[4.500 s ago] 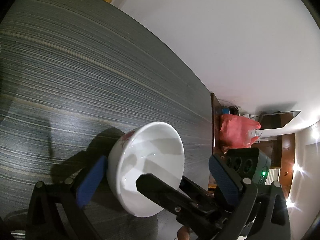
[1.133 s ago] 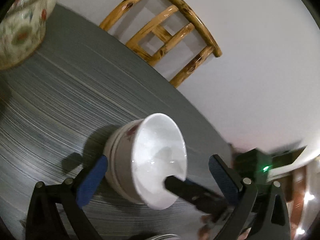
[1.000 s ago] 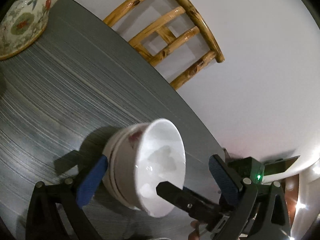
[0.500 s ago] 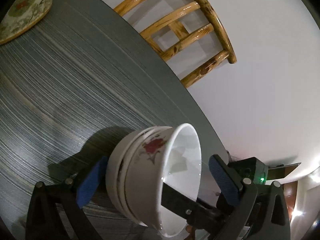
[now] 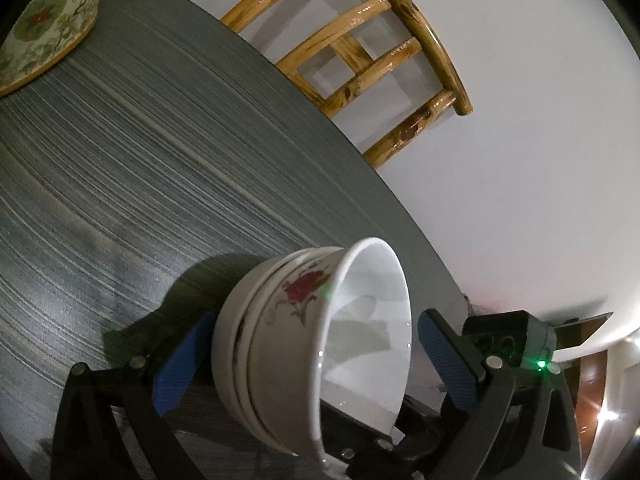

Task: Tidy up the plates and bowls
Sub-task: 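Grip the rim of the stacked bowls with both tools, then lift the stacked bowls with both tools and carry them toward the plate stack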

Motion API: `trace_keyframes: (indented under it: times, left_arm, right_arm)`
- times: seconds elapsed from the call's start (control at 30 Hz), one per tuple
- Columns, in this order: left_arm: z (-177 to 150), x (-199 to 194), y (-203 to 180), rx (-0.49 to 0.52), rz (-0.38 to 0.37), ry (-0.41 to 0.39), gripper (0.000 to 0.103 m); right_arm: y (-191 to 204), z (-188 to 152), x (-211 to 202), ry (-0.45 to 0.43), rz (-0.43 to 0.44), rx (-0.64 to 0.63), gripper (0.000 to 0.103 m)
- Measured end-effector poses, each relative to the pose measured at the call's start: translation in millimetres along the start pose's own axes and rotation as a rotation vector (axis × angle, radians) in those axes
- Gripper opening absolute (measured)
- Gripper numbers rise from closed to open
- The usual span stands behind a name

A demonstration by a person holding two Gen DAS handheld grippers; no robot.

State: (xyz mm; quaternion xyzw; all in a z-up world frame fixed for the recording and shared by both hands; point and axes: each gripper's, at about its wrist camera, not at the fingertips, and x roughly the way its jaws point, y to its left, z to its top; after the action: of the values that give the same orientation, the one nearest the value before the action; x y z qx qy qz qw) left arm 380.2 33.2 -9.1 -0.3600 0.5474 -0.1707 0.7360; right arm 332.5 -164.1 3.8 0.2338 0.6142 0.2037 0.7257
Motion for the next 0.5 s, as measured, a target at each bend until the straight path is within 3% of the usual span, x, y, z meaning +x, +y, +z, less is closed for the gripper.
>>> trace_keyframes:
  times: [0.5]
  left_arm:
    - [-37.4,6.8,-15.0,0.053,0.017,0.059,0.103]
  right_arm:
    - [-12.7,-28.4,-17.9,0.001,-0.010,0.033,0.101]
